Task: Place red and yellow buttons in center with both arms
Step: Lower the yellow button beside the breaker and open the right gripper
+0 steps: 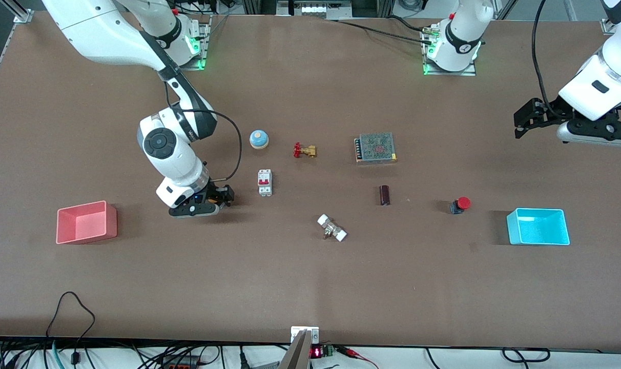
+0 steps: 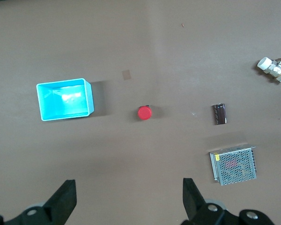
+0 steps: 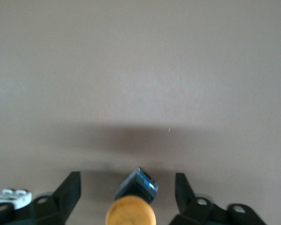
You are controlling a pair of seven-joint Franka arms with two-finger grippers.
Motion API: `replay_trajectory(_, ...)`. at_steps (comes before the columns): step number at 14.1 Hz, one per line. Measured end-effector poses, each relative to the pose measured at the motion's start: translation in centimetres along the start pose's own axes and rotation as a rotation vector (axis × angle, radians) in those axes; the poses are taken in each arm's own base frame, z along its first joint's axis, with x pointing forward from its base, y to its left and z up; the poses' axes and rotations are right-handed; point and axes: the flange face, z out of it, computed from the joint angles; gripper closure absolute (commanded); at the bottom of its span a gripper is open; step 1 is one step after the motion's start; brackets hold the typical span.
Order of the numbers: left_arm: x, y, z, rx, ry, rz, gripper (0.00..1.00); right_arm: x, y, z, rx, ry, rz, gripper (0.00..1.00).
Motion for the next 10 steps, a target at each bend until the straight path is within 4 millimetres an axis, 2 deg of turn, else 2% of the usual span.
replay_trajectory(2, -0.1, 0.0, 0.0, 0.0, -0.005, 0.0, 0.0, 1.8, 0.5, -2.7, -0.004, 0.041, 0.012, 0.0)
replay_trajectory(3, -0.1, 0.0, 0.1, 0.0, -0.008, 0.0, 0.0, 2.7, 0.9, -4.7, -0.011, 0.06, 0.018, 0.0)
replay_trajectory(5, -0.1, 0.0, 0.1, 0.0, -0.011, 0.0, 0.0, 4.0, 2.1, -10.4, -0.006, 0.085, 0.016, 0.0)
replay_trajectory(7, -0.1, 0.0, 0.1, 0.0, -0.011, -0.001, 0.0, 4.3, 4.1, -16.5, 0.037, 0.058, 0.026, 0.0)
replay_trajectory(10, -0.1, 0.0, 0.1, 0.0, -0.012, -0.001, 0.0, 3.2, 9.2, -25.3, 0.017, 0.0, 0.104, 0.0)
